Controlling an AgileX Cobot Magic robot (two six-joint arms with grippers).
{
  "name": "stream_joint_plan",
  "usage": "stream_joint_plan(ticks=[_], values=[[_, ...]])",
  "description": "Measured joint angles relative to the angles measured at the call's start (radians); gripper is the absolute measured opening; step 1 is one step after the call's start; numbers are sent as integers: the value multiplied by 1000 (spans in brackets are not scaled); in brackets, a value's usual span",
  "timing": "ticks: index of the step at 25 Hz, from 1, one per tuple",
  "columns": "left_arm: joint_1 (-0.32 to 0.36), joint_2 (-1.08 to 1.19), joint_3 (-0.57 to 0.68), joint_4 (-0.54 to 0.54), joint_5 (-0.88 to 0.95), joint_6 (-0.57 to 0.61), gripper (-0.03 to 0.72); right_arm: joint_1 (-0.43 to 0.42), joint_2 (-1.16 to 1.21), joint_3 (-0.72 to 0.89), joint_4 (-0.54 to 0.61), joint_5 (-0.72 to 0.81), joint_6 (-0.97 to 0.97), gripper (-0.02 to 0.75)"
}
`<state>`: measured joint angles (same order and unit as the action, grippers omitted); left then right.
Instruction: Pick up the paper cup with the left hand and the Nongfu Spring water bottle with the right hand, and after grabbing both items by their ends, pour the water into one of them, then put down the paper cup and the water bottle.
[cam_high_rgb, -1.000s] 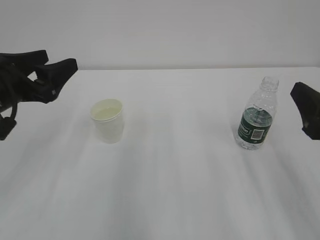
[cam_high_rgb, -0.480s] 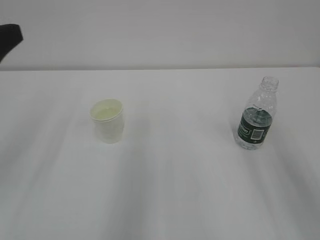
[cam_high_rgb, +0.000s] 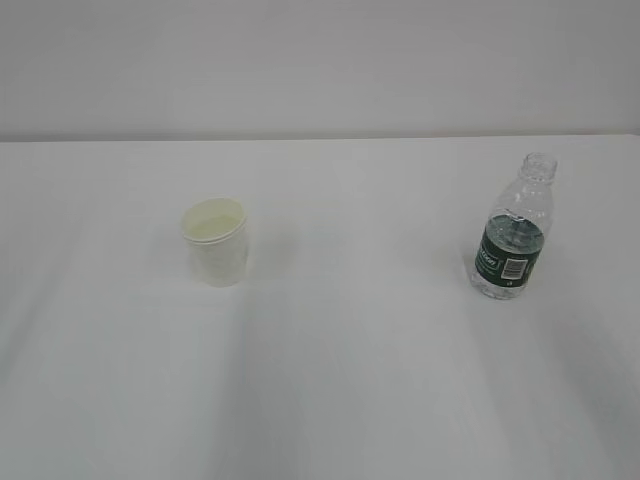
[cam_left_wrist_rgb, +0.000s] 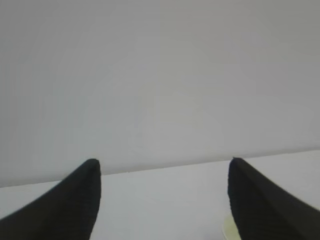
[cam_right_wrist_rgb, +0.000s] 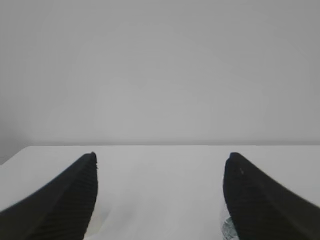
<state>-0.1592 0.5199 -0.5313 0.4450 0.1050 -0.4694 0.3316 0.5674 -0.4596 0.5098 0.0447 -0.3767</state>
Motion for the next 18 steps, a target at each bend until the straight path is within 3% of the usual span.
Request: stream_joint_plan(ticks=[6,15,18], values=[[0,-168,0,-10,201,0,566,0,-50,-56,-8,84,-4,588],[-22,-233,0,-83,294,12,535,0,-59,-169,-131,231,-8,588],[-44,-233,-12,-124,349,72,533,0,-59,-203,-162,267,-8,587]])
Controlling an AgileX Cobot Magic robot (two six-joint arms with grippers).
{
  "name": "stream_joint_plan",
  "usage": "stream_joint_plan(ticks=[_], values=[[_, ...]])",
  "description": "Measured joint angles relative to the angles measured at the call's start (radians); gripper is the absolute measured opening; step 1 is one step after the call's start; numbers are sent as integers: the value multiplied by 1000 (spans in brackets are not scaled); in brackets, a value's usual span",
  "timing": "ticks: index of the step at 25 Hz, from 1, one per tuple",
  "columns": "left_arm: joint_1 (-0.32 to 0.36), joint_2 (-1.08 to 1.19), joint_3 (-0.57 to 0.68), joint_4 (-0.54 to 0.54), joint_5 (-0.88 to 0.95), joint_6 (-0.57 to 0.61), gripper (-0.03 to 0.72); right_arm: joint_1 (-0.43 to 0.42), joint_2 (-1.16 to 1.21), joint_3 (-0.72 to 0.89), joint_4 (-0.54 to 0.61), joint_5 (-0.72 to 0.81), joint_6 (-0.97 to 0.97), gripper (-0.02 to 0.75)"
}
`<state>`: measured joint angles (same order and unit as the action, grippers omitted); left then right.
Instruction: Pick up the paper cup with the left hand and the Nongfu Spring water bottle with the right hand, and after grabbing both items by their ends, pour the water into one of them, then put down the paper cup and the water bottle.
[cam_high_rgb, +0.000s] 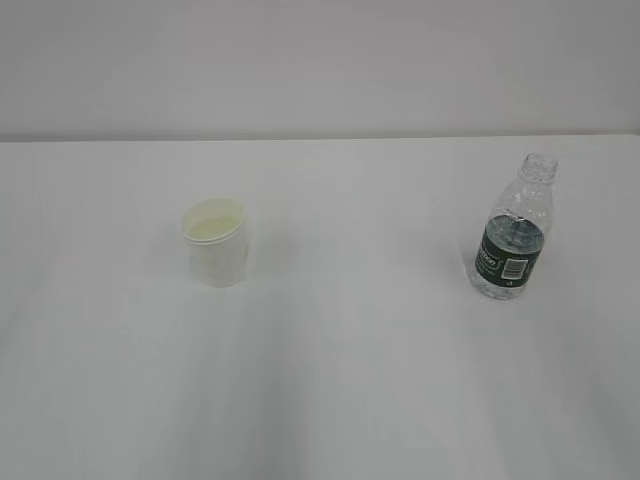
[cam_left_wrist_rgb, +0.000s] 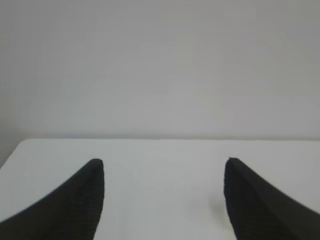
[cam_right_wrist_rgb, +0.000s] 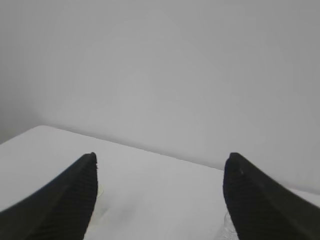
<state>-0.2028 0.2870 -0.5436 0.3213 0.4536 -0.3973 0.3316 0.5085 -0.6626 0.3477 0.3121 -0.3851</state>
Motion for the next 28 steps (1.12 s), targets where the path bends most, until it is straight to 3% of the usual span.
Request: stream_joint_plan(ticks=[5,13,20,28], values=[[-22,0,-89,-104,175,159,528,0,-1,-78,-105,112,38,587],[-22,-2,-210,-194,323,208,524,0,-3,-208,-310,370,176,575],[-22,-92,-217,-348,443,293,521,0,-91,-251,-331,619,292,575],[-22,-233,-222,-391,607,344,519,0,-296,-260,-383,925,362,574]])
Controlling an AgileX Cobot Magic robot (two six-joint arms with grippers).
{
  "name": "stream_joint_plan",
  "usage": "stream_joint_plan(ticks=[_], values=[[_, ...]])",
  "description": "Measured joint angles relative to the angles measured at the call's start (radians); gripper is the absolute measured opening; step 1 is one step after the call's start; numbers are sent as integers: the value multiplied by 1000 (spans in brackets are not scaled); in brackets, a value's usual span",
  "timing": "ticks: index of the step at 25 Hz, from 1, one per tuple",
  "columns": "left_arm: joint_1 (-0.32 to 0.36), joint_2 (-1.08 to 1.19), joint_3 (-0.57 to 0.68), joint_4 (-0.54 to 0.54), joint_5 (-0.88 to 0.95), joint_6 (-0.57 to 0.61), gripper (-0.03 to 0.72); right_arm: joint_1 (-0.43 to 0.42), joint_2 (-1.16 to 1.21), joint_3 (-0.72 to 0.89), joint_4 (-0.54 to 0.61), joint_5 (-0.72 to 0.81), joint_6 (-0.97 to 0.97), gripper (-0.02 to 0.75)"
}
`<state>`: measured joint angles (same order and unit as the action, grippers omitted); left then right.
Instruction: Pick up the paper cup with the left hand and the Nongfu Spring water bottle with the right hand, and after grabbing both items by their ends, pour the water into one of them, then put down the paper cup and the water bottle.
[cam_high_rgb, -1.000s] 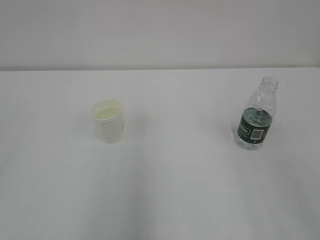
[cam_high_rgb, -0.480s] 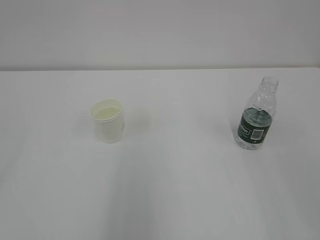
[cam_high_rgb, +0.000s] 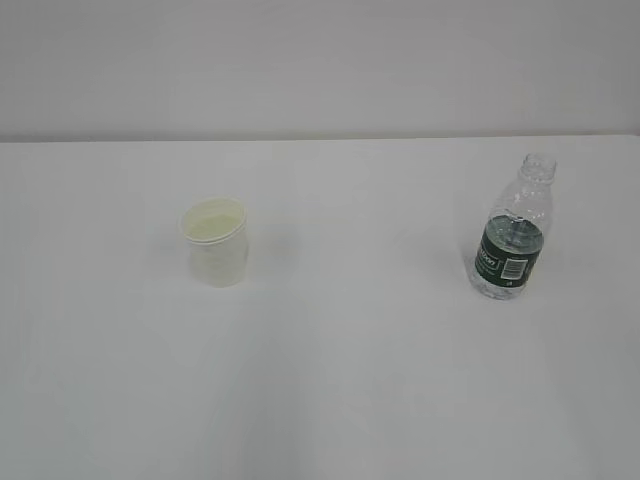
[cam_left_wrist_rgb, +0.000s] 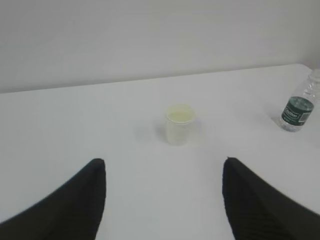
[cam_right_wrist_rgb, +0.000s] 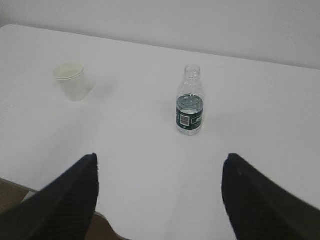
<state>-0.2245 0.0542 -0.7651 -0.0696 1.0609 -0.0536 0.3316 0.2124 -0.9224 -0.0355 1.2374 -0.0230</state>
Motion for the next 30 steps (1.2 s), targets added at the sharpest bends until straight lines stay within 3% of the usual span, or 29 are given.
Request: stream_joint_plan(ticks=[11,20,30], values=[[-1,-50,27,-14,208,2,508,0,-205,72,-39,40,76,574],[-1,-50,193,-16,136,2,505,0,-226,294,-94,42,82,574],[-1,-50,226,-9,68,4,505,0,-226,409,-96,-53,102,574]])
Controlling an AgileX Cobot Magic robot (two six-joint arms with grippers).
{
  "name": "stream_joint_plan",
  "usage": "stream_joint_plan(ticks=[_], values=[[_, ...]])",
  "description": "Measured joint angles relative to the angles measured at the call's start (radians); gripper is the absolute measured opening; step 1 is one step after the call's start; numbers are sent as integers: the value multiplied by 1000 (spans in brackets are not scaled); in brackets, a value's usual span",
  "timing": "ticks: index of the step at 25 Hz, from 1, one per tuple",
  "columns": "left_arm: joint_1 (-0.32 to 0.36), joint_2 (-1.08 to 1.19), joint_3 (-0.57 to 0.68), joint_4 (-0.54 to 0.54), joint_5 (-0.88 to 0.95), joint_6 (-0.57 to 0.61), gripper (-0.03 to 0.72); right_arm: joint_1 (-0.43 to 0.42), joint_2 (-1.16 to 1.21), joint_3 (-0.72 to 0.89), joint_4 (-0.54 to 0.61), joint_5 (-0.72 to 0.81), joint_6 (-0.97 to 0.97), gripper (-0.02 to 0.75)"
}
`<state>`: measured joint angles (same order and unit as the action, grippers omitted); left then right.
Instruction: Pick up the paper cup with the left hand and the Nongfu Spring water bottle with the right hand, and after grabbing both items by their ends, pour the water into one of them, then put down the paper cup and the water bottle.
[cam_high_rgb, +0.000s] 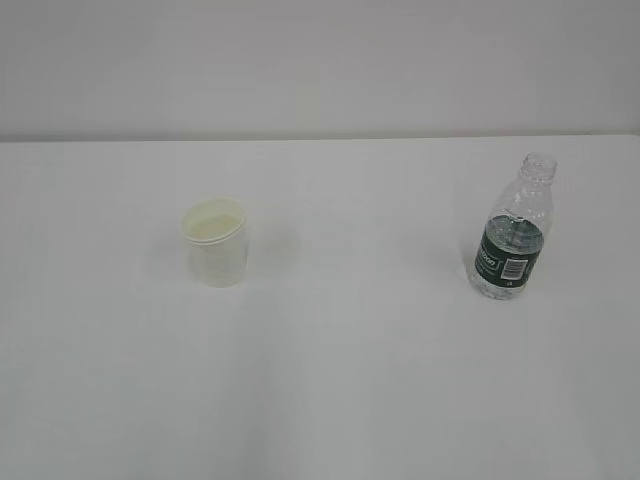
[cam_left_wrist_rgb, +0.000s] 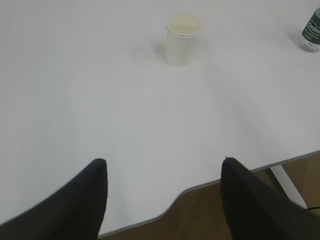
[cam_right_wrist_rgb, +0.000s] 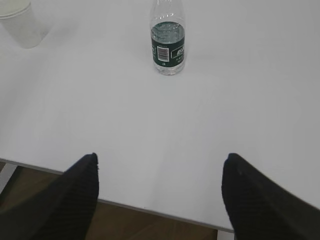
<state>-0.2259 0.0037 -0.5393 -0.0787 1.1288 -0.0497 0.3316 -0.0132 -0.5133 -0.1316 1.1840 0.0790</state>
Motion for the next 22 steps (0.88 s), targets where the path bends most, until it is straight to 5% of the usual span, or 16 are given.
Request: stream_joint_plan(ticks=[22], values=[[0,0,9,16,-17,0,505,0,0,17,0,-35,6,574]])
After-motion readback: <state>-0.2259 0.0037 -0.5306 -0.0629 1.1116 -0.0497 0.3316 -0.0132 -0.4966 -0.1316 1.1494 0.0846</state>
